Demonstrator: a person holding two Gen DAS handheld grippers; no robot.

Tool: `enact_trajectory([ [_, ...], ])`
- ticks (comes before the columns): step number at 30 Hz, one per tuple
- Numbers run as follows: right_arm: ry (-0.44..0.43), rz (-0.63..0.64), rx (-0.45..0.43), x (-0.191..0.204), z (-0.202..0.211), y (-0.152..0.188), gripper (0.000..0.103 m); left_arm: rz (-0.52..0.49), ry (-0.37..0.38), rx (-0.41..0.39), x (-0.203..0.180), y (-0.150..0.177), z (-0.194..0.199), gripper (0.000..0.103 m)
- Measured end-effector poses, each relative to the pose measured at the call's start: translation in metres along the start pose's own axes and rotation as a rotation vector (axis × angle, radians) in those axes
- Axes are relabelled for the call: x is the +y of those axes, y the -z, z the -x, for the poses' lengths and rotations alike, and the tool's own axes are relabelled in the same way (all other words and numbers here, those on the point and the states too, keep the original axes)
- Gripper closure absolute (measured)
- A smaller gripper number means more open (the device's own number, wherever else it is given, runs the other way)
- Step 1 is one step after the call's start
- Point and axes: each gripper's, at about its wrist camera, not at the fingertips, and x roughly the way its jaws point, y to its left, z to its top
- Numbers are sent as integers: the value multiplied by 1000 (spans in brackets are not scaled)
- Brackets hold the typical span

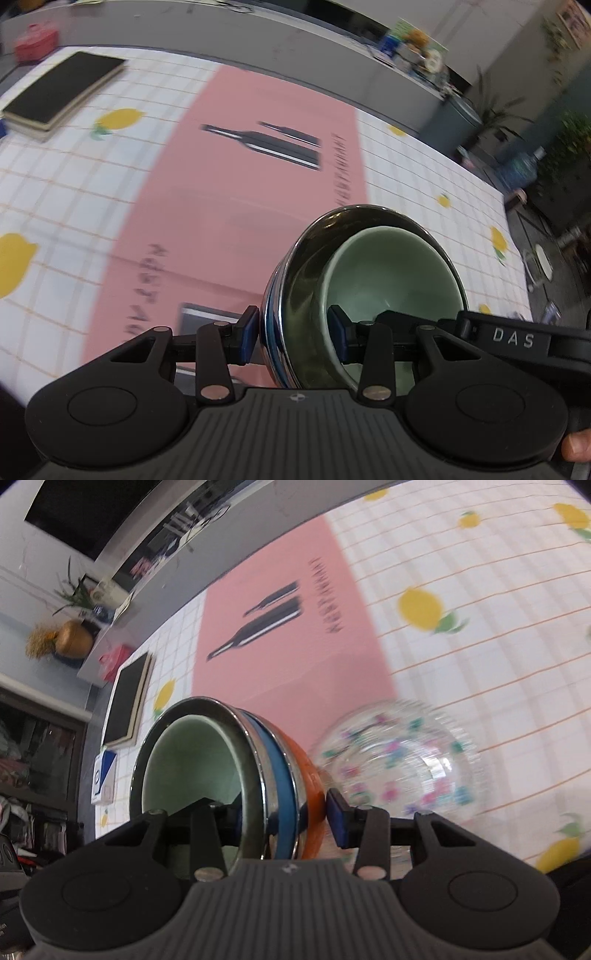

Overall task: Organize plates and bowls
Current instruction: 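Carry the bowl stack with both grippers onto the stacked plates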

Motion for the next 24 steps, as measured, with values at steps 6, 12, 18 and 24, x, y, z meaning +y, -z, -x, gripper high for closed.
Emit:
enact_trajectory([
  [6,27,-46,-20,-37,15,-5,62,-45,29,39,-30,7,-22,58],
  [12,21,-68,-13,-58,16,-5,62,-74,19,60,-45,13,-31,58],
  [18,18,-66,-12,-64,13,-7,62,-80,10,70,-50,14,-37,58],
  [24,23,-76,-9,-69,11,-5,62,-85,2,81,-52,16,-42,58],
])
